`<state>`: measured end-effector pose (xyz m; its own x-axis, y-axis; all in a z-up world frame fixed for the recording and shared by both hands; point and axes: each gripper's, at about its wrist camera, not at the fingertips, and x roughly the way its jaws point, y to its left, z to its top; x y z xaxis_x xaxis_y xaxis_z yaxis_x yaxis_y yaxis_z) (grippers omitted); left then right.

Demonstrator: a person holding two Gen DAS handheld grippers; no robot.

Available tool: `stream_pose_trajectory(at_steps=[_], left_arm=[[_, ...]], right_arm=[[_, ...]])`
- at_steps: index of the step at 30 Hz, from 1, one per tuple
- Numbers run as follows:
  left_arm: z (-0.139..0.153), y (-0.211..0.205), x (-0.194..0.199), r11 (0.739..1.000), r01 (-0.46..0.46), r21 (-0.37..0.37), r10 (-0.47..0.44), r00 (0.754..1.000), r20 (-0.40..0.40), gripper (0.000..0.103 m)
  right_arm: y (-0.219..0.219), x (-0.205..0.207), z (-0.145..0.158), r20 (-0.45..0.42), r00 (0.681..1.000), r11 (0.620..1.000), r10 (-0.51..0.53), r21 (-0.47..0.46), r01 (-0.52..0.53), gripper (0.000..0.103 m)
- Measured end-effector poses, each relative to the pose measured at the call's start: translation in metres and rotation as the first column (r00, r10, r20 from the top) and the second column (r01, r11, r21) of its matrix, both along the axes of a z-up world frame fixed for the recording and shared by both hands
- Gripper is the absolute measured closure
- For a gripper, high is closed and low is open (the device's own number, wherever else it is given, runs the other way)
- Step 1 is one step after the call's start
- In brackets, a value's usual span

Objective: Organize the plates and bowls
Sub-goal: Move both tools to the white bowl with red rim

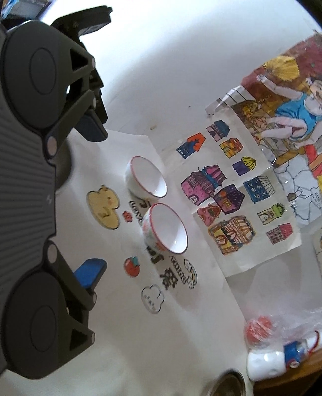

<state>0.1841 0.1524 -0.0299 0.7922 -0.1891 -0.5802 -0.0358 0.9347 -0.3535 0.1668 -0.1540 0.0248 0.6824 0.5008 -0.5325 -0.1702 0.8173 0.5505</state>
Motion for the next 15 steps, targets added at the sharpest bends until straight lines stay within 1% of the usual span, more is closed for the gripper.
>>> stream_pose_trajectory(at_steps=[5, 9, 15], left_arm=[[0.001, 0.006, 0.039, 0.998, 0.033, 0.045, -0.034, 0.999, 0.030, 0.001], [0.003, 0.006, 0.068, 0.994, 0.085, 0.068, -0.089, 0.995, 0.052, 0.001], [0.000, -0.002, 0.100, 0.980, 0.188, 0.070, -0.191, 0.981, 0.041, 0.001]], right_arm=[[0.004, 0.040, -0.001, -0.034, 0.999, 0.998, 0.042, 0.051, -0.041, 0.001], [0.012, 0.069, -0.004, -0.067, 0.994, 0.994, 0.081, 0.081, -0.076, 0.001], [0.027, 0.097, -0.013, -0.095, 0.988, 0.990, 0.123, 0.073, -0.117, 0.002]])
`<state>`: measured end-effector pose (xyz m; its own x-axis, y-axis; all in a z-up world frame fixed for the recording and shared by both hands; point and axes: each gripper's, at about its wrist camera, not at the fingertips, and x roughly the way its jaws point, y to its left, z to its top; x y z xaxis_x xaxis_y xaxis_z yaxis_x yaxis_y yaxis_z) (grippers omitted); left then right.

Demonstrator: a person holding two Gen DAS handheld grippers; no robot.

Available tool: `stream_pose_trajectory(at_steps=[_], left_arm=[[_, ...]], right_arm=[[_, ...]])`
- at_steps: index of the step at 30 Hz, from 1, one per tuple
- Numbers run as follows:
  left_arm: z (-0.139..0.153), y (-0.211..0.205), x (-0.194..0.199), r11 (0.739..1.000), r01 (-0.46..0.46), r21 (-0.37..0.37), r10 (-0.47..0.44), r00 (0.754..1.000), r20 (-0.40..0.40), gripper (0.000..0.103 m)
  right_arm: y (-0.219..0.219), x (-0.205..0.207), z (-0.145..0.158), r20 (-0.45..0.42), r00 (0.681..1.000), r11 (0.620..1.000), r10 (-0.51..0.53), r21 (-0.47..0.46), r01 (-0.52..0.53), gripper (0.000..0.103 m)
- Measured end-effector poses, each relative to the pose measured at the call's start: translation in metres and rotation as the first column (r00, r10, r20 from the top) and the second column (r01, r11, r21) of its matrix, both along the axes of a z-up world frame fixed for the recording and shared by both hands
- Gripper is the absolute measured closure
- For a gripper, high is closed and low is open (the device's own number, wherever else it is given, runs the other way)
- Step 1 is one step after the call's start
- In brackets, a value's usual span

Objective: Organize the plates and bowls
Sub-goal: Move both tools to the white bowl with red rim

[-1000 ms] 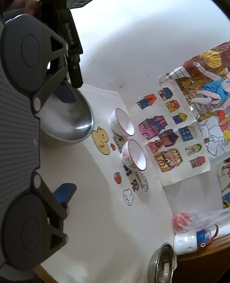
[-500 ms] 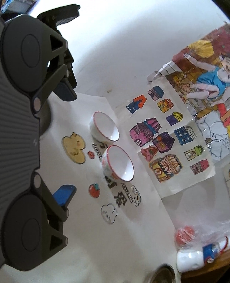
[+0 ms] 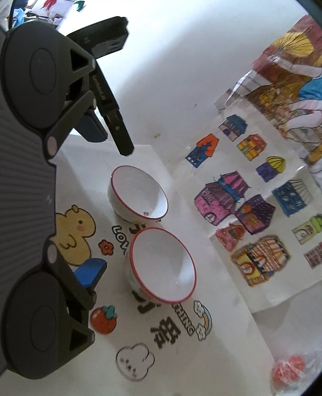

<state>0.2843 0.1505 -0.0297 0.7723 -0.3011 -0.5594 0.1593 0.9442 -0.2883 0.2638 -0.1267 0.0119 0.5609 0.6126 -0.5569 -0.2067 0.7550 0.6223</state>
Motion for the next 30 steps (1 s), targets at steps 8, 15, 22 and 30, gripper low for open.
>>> stream_pose_trajectory(at_steps=[8, 15, 22, 30], left_arm=[[-0.009, -0.011, 0.031, 0.995, 0.100, -0.012, -0.101, 0.994, -0.048, 0.001], [-0.012, -0.011, 0.041, 0.993, 0.121, -0.008, -0.121, 0.991, -0.055, 0.005], [-0.012, -0.008, 0.054, 0.989, 0.144, -0.044, -0.147, 0.986, -0.076, 0.015], [-0.016, -0.009, 0.061, 0.981, 0.172, -0.090, -0.183, 0.975, -0.126, 0.059]], right_arm=[[0.013, 0.023, -0.012, -0.042, 0.999, 1.000, 0.016, -0.009, -0.016, 0.012], [0.019, 0.030, -0.013, -0.052, 0.999, 1.000, 0.005, -0.026, -0.007, 0.015], [0.019, 0.036, -0.013, -0.067, 0.997, 0.999, -0.029, -0.043, 0.026, 0.025], [0.025, 0.046, -0.016, -0.090, 0.995, 0.997, -0.044, -0.060, 0.039, 0.048]])
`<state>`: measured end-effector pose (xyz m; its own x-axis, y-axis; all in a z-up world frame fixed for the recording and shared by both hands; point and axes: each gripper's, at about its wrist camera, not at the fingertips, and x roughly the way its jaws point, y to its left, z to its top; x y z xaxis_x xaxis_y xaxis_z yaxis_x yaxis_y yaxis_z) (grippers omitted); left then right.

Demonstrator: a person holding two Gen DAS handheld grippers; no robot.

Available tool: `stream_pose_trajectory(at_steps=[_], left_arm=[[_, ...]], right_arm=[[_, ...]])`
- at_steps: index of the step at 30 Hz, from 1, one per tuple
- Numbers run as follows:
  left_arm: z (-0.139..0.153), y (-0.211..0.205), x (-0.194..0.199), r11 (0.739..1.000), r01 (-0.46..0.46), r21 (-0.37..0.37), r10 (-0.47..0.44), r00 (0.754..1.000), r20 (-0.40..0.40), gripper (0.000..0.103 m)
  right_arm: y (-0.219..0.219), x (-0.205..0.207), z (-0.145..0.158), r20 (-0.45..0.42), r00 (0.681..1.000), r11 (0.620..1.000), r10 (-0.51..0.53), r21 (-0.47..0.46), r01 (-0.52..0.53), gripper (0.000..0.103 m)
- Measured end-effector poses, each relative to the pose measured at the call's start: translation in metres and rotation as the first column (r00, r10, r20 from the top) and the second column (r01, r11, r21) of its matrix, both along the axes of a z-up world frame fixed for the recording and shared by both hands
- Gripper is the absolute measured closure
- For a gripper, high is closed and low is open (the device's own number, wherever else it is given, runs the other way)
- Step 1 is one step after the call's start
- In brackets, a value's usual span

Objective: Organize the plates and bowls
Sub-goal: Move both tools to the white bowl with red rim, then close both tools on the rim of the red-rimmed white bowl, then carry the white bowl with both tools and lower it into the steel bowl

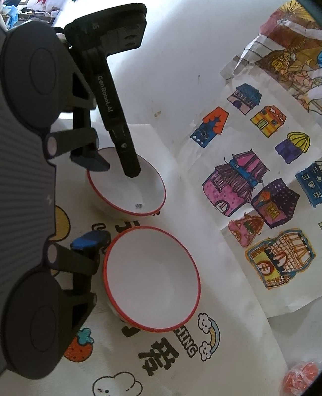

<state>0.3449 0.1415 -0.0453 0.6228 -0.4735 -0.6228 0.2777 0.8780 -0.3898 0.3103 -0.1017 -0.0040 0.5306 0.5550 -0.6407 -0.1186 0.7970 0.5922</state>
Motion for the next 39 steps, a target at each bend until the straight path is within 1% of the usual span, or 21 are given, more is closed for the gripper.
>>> stream_pose_trajectory(at_steps=[1, 3, 7, 8, 12, 16, 20, 24, 29, 34, 39], left_arm=[[0.000, 0.000, 0.000, 1.000, 0.003, -0.004, -0.003, 1.000, -0.005, 0.061], [-0.001, -0.001, 0.000, 1.000, 0.009, -0.007, -0.009, 1.000, -0.012, 0.072], [-0.001, -0.003, -0.001, 1.000, 0.024, -0.018, -0.025, 0.999, -0.027, 0.082], [0.000, -0.004, -0.002, 0.999, 0.029, -0.022, -0.029, 0.999, -0.031, 0.087], [0.002, -0.009, -0.007, 1.000, 0.018, -0.001, -0.018, 0.999, -0.035, 0.088], [0.005, -0.007, -0.017, 1.000, 0.000, -0.012, -0.001, 0.999, -0.034, 0.089], [0.012, -0.009, -0.029, 1.000, -0.019, -0.008, 0.018, 1.000, -0.023, 0.089], [0.027, -0.010, -0.044, 1.000, -0.022, -0.010, 0.022, 1.000, 0.005, 0.089], [0.053, -0.015, -0.071, 1.000, -0.013, -0.013, 0.014, 0.998, 0.056, 0.089], [0.075, -0.025, -0.108, 1.000, 0.012, -0.008, -0.011, 0.995, 0.094, 0.089], [0.084, -0.039, -0.147, 0.999, 0.044, 0.008, -0.044, 0.993, 0.109, 0.089]], right_arm=[[0.001, 0.001, 0.000, -0.002, 1.000, 1.000, -0.003, -0.001, 0.003, 0.052], [0.002, 0.002, -0.001, -0.007, 1.000, 1.000, -0.005, 0.001, 0.005, 0.056], [0.002, 0.003, -0.003, -0.017, 1.000, 1.000, -0.016, 0.009, 0.016, 0.062], [0.003, 0.004, -0.003, -0.022, 1.000, 1.000, -0.017, 0.015, 0.017, 0.064], [0.003, 0.003, -0.005, -0.036, 0.999, 0.999, -0.026, 0.026, 0.027, 0.072], [0.004, -0.001, -0.003, -0.047, 0.998, 0.999, -0.037, 0.007, 0.037, 0.077], [0.006, -0.010, 0.003, -0.042, 0.998, 0.999, -0.040, 0.008, 0.040, 0.078], [0.005, -0.027, 0.021, -0.009, 0.999, 0.999, -0.044, 0.015, 0.045, 0.078], [0.003, -0.056, 0.048, 0.041, 0.998, 0.999, -0.051, 0.013, 0.051, 0.078], [0.000, -0.093, 0.072, 0.078, 0.996, 0.999, -0.051, -0.008, 0.052, 0.078], [-0.004, -0.136, 0.086, 0.090, 0.994, 0.998, -0.055, -0.038, 0.058, 0.078]])
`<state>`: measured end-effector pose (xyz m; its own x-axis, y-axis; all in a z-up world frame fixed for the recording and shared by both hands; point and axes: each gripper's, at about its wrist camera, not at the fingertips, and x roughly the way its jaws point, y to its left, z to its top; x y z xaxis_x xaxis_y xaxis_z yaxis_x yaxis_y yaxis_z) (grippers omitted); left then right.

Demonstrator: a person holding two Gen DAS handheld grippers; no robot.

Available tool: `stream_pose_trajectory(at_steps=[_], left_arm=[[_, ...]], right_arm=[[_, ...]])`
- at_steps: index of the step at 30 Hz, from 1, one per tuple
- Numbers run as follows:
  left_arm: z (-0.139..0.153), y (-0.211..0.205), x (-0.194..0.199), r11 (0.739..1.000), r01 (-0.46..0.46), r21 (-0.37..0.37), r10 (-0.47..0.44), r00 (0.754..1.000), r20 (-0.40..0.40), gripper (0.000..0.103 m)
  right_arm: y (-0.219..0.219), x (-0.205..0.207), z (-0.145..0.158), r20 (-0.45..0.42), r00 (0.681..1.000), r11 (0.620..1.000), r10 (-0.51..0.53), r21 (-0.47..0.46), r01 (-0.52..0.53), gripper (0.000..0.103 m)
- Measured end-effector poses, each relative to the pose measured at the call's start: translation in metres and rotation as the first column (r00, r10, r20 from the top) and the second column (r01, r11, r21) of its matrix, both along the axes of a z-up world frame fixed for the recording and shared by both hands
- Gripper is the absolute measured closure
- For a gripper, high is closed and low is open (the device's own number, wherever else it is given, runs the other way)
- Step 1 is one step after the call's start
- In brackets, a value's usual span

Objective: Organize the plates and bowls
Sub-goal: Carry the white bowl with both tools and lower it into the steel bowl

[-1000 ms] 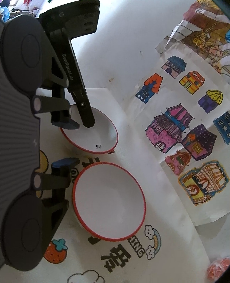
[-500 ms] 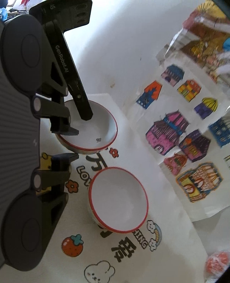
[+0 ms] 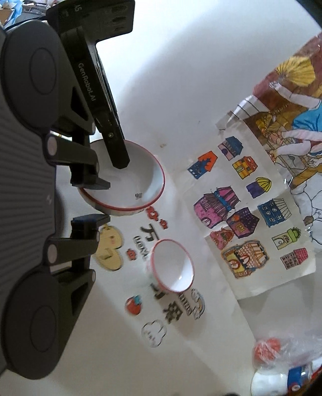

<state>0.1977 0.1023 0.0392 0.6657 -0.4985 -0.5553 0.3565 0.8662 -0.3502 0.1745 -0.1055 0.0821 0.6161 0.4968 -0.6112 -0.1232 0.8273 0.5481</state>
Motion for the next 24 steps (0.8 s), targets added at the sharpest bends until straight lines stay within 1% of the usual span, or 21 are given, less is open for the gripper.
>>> stream_pose_trajectory(at_steps=[4, 10, 18, 24], left_arm=[[-0.002, -0.008, -0.027, 1.000, 0.030, 0.004, -0.030, 0.999, -0.013, 0.089], [-0.017, -0.016, -0.056, 0.998, 0.064, 0.018, -0.062, 0.996, -0.058, 0.089], [-0.032, -0.026, -0.072, 0.991, 0.097, 0.088, -0.086, 0.989, -0.119, 0.089], [-0.040, -0.033, -0.074, 0.979, 0.133, 0.154, -0.107, 0.980, -0.168, 0.089]], right_arm=[[-0.004, -0.026, -0.001, -0.021, 1.000, 1.000, 0.003, -0.020, -0.003, 0.078], [-0.005, -0.053, -0.014, -0.079, 0.997, 0.997, 0.023, -0.072, -0.029, 0.078], [0.010, -0.060, -0.028, -0.173, 0.981, 0.975, 0.089, -0.185, -0.121, 0.078], [0.020, -0.056, -0.026, -0.218, 0.965, 0.941, 0.143, -0.274, -0.201, 0.078]])
